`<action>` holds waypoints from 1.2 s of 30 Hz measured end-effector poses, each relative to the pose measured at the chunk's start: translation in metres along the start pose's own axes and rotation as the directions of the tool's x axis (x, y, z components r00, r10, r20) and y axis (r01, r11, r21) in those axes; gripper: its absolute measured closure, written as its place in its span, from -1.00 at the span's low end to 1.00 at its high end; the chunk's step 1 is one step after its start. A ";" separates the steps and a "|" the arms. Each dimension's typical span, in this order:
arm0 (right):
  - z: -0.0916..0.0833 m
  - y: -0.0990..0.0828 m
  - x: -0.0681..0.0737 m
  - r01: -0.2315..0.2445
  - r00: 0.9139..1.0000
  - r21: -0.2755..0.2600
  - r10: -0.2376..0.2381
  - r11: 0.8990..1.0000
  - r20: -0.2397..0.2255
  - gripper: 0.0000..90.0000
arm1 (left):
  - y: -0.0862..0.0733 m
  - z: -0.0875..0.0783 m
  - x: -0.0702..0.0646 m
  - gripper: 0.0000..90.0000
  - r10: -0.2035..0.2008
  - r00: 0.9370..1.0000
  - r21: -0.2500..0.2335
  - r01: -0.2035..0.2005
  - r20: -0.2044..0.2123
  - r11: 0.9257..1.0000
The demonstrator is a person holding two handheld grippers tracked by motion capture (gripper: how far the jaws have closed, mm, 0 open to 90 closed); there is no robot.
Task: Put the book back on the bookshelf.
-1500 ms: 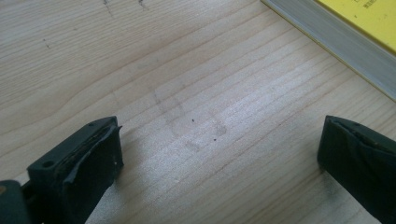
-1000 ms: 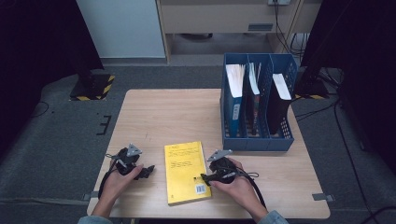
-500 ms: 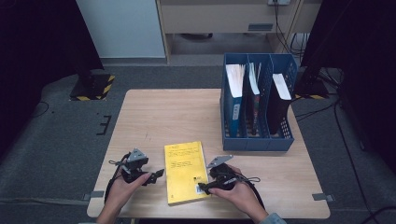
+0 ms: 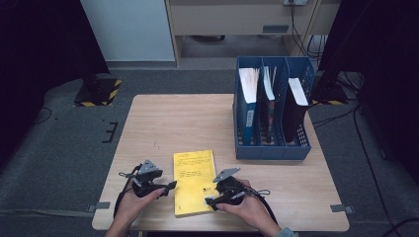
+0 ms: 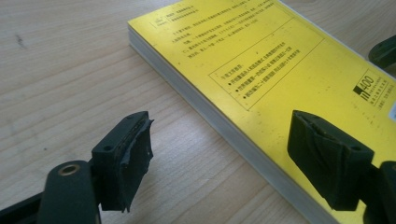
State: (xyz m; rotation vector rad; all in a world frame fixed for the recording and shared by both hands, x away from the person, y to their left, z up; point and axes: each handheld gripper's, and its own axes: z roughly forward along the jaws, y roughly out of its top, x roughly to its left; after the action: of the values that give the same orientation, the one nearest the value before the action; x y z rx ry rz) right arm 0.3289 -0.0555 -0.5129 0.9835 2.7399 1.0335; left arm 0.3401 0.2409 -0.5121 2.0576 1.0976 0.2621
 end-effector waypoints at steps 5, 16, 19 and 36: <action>0.002 0.000 0.005 -0.010 1.000 -0.010 0.010 1.000 0.007 -0.37 | 0.002 0.000 0.000 -0.55 -0.037 0.997 -0.034 0.039 0.067 0.999; 0.006 0.004 0.013 0.005 1.000 0.005 -0.005 1.000 0.010 -0.47 | 0.009 0.018 -0.003 -0.52 0.019 0.999 0.046 -0.021 0.044 0.999; 0.008 0.005 0.017 0.017 1.000 0.008 -0.017 1.000 0.014 -0.49 | 0.009 0.022 -0.002 -0.48 0.011 0.999 0.064 -0.015 0.052 0.998; 0.021 0.012 0.012 -0.002 1.000 -0.046 0.002 0.999 0.003 -0.60 | 0.016 0.032 0.008 -0.61 0.013 0.998 0.081 -0.018 0.056 0.997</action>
State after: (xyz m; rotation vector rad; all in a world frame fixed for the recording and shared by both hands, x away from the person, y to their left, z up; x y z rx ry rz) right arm 0.3314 -0.0294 -0.5197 0.9806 2.7004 1.0890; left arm 0.3708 0.2247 -0.5233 2.1329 1.0753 0.1700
